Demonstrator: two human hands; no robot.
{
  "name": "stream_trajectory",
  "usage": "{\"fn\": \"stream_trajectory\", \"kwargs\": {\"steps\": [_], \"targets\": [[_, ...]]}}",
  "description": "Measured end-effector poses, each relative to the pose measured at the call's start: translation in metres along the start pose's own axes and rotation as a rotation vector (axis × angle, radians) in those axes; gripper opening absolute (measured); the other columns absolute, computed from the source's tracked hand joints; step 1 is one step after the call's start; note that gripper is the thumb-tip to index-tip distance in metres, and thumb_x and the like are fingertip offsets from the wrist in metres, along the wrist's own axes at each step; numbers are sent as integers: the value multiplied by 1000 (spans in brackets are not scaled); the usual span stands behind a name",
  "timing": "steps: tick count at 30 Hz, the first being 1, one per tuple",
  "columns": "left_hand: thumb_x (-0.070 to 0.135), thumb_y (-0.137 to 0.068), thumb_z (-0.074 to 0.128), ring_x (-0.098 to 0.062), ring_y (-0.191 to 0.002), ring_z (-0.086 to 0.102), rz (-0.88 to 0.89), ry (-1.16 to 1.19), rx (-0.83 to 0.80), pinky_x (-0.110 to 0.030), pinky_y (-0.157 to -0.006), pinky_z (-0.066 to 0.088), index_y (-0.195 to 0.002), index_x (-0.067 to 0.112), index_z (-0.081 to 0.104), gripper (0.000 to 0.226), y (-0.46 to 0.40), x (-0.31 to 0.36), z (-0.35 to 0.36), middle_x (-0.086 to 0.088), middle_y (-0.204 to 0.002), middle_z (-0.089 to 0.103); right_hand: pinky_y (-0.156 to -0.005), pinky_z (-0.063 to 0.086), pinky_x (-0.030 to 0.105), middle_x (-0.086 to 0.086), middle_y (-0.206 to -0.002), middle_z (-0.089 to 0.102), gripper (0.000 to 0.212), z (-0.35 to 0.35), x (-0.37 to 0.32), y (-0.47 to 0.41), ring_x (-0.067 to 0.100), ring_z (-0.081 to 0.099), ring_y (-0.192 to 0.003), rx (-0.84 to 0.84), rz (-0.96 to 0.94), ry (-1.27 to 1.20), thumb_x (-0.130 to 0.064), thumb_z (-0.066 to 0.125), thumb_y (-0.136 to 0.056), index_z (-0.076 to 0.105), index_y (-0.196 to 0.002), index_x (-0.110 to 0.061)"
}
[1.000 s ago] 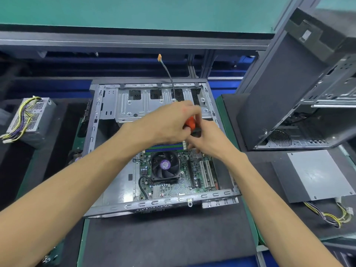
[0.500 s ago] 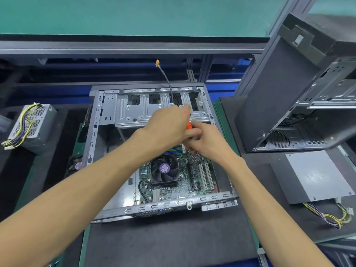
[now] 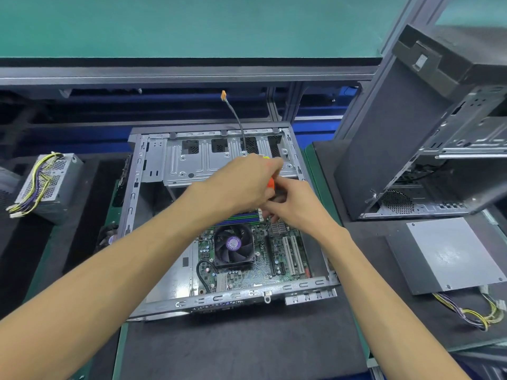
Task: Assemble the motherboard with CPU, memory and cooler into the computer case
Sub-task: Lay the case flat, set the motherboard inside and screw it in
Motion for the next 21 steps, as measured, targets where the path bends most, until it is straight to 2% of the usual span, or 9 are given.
{"fn": "stream_trajectory", "kwargs": {"steps": [3,6,8,11,14,16,18,19,21], "targets": [[17,-86,60,-28,-92,57,52,60,-104,-41,-78,50,-112,17,53,27,3,7,3,-7,-103,56,-53,54,27,-3,-66,74,12,0,3,0,13,70,-52,-9,30,34,-18,71,-85,61,-82,-25],[41,-90,58,-31,-82,60,-96,-58,30,-39,-68,50,-107,13,52,33,3,-4,-4,-7,-90,60,-53,56,28,-3,-66,73,16,1,-2,1,12,70,-53,-19,1,42,-21,71,-86,61,-82,-33],[47,-91,56,-30,-76,58,-137,-112,85,-36,-60,43,-98,12,55,36,3,-7,-8,-6,-81,60,-54,56,26,-3,-66,73,17,1,-3,1,12,70,-53,-24,-5,50,-24,74,-87,62,-82,-35],[25,-90,59,-30,-88,58,-18,-50,-13,-35,-65,38,-101,14,58,16,0,3,-3,-2,-87,54,-52,55,24,-4,-67,74,16,0,-4,1,10,69,-52,-24,-9,71,-24,75,-85,60,-82,-30],[15,-84,61,-28,-94,57,57,57,-156,-41,-80,49,-109,19,58,25,4,9,5,-5,-104,53,-52,55,23,-7,-67,74,11,0,0,2,9,70,-53,-44,16,85,-26,73,-87,63,-82,-24],[34,-86,64,-28,-88,58,-27,41,-64,-41,-77,50,-113,18,52,33,5,2,1,-7,-101,56,-50,52,20,-5,-67,74,8,1,-1,1,10,70,-52,-53,1,75,-23,70,-87,63,-84,-27],[55,-87,61,-29,-79,58,-143,-52,50,-37,-66,46,-103,14,54,45,7,-7,-5,-7,-88,60,-49,51,20,-5,-65,73,14,2,-2,0,11,69,-51,-44,-19,73,-24,72,-88,62,-82,-31],[55,-88,59,-29,-77,58,-160,-80,82,-36,-62,43,-98,12,55,45,7,-8,-7,-8,-85,62,-49,52,20,-6,-64,73,16,2,-1,-1,10,69,-51,-40,-23,82,-26,74,-88,62,-81,-33],[40,-92,60,-29,-83,59,-104,-68,71,-36,-65,41,-98,11,58,29,4,-1,-7,-10,-90,64,-47,50,17,-9,-65,72,18,3,-1,-1,9,68,-50,-40,-30,104,-28,76,-87,60,-80,-34]]}}
Point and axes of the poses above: each hand's wrist, its own y-axis away from the middle knuckle, its own z-axis out of the palm, x = y × z, the point moved 9 cm from there along -y, towards the middle knuckle
